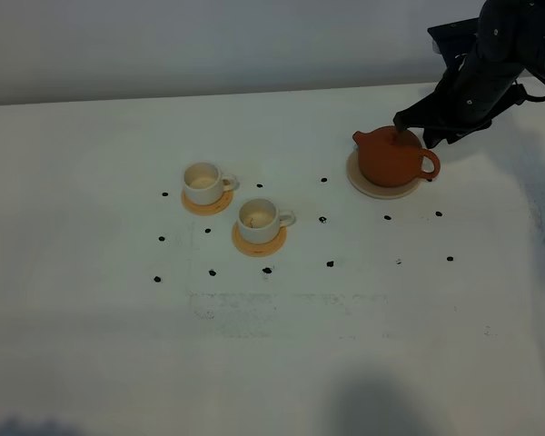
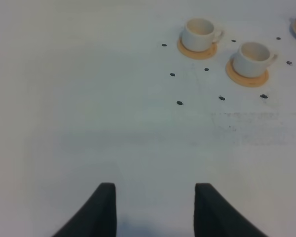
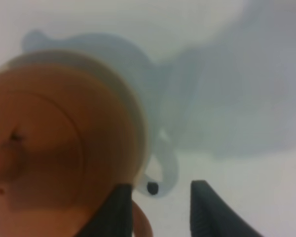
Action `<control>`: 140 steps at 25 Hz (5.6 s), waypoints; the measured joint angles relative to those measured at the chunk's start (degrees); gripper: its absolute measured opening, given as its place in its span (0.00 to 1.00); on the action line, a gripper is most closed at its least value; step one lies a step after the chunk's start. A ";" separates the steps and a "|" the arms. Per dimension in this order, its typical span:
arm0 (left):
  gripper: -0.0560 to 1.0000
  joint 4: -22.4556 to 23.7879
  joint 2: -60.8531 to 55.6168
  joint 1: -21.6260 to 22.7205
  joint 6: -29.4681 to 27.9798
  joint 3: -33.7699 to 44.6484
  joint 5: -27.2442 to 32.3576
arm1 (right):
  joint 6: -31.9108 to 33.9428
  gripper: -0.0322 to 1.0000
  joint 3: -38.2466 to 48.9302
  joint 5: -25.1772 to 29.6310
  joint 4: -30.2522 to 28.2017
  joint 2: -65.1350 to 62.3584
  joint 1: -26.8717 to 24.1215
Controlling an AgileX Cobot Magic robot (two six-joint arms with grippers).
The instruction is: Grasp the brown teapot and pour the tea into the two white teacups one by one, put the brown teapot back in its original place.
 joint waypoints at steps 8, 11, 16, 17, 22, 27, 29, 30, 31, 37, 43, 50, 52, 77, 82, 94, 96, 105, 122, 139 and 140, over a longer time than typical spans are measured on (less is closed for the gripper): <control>0.46 0.00 0.00 0.00 0.00 0.00 0.00 | -0.04 0.30 -0.07 1.41 -2.70 0.00 0.00; 0.46 0.00 0.00 0.00 0.00 0.00 0.00 | -0.18 0.30 -0.07 1.58 -2.77 0.00 0.00; 0.46 0.00 0.00 0.00 0.00 0.00 0.00 | -1.36 0.30 -0.07 2.04 -2.84 0.00 0.00; 0.46 0.00 0.00 0.00 0.00 0.00 0.00 | -1.35 0.30 -0.07 2.16 -2.84 0.00 0.15; 0.46 0.00 0.00 0.00 0.12 0.00 0.00 | -2.17 0.30 -0.07 2.31 -2.91 0.29 0.23; 0.46 0.00 0.00 0.00 0.12 0.00 0.00 | -3.12 0.30 -0.16 3.32 -2.65 0.44 0.34; 0.46 0.00 0.00 0.00 0.12 0.00 0.00 | -3.71 0.30 -0.27 3.96 -2.49 0.44 0.54; 0.46 0.00 0.00 0.00 0.12 0.00 0.00 | -3.90 0.30 -0.27 4.23 -2.34 0.44 0.56; 0.46 0.00 0.00 0.00 0.12 0.00 0.00 | -3.97 0.30 -0.27 4.48 -2.18 0.44 0.61; 0.46 0.00 0.00 0.00 0.12 0.00 0.00 | -4.52 0.30 -0.27 5.33 0.01 0.48 0.61; 0.46 0.00 0.00 0.00 0.12 0.00 0.00 | -4.52 0.30 -0.27 5.83 0.70 0.31 0.70; 0.46 0.00 0.00 0.00 0.07 0.00 0.00 | -4.52 0.30 -0.27 7.40 0.44 -0.01 0.70; 0.46 0.00 0.00 0.00 0.07 0.00 0.00 | -4.52 0.30 -0.27 7.83 -0.25 -0.01 0.75; 0.46 0.00 0.00 0.00 0.07 0.00 0.00 | -8.22 0.30 -0.33 11.02 3.25 -0.01 1.15; 0.46 0.00 0.00 0.00 0.07 0.00 0.00 | -8.61 0.30 -0.33 10.97 5.31 -0.01 1.15; 0.46 0.00 0.00 0.00 0.07 0.00 0.00 | -8.82 0.30 -0.33 11.20 5.95 -0.01 1.15; 0.46 0.00 0.00 0.00 0.07 0.00 0.00 | -8.41 0.30 -0.33 11.41 4.76 -0.01 1.15; 0.46 -0.05 0.00 0.00 0.07 0.00 0.00 | -4.76 0.30 -0.33 12.07 2.80 -4.85 0.54; 0.46 -0.05 0.00 0.00 0.07 0.00 0.00 | 0.23 0.30 -0.33 14.86 4.82 -6.61 5.62; 0.46 -0.05 0.00 0.00 0.07 0.00 0.00 | 0.42 0.30 -0.33 15.86 5.04 -7.03 5.67; 0.46 -0.05 0.00 0.00 0.07 0.00 0.00 | 0.42 0.30 -0.33 15.76 5.18 -7.70 5.67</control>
